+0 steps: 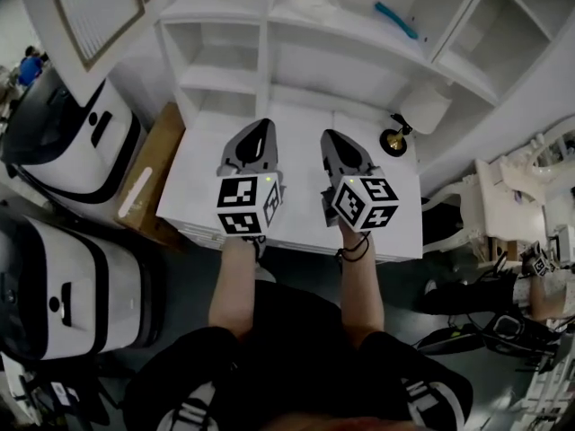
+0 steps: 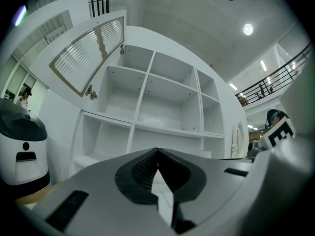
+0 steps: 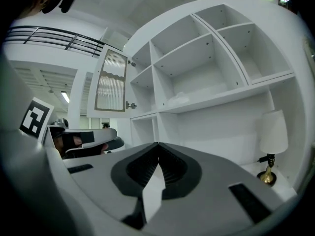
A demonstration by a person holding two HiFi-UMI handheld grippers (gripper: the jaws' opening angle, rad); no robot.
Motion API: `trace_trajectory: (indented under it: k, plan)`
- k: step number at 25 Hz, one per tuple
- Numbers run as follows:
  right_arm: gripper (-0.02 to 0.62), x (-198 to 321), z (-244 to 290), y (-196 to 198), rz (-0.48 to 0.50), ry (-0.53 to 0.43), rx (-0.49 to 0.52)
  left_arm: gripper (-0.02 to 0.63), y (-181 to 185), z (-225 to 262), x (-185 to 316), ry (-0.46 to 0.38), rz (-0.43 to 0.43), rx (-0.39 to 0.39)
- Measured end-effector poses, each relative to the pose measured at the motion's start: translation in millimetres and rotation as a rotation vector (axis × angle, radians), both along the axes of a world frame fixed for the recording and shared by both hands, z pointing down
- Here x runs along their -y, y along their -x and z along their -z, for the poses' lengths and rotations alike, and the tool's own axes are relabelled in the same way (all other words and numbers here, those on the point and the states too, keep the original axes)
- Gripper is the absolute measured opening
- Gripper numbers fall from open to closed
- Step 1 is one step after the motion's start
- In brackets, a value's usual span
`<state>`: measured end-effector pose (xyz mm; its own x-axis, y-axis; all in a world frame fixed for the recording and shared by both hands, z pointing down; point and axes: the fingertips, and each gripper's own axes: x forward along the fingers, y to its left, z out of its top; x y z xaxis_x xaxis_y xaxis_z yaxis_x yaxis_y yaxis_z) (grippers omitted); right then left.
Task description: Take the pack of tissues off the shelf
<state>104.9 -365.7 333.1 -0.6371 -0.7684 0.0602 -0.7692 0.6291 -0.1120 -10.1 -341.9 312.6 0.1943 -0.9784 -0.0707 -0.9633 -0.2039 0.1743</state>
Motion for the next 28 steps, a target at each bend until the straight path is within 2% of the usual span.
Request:
trace_trajectory:
  k: [6,12,17,25,26,28]
  plan:
    - [0.02,35.3,13.4,8.1,-0.044,-0.019,0.006,0.012,9.5,10.6,37.7,-0.011,-0.04,0.016]
    - [0.02,67.3,22.1,32.6,-0.06,-0.047,0.007,0.012,27.1,21.2,73.6,-0.03,-0.068,0.031]
    - [0.02,88.5,38.3,46.9,-0.097,-0.092,0.014,0.012,49.1,31.6,91.0,-0.053,-0.074,0.038]
    - [0.022,108.6,55.2,66.7,-0.145,-0.153,0.032,0.012,69.3,29.0,116.9,-0.06,-0.13,0.034]
    - [0.036,110.3,60.2,65.7,-0.154,-0.165,0.035,0.012,69.9,28.1,118.7,-0.058,-0.139,0.031]
    - [0.105,114.3,72.8,64.8,-0.163,-0.19,0.038,0.012,70.5,27.1,121.6,-0.057,-0.156,0.027]
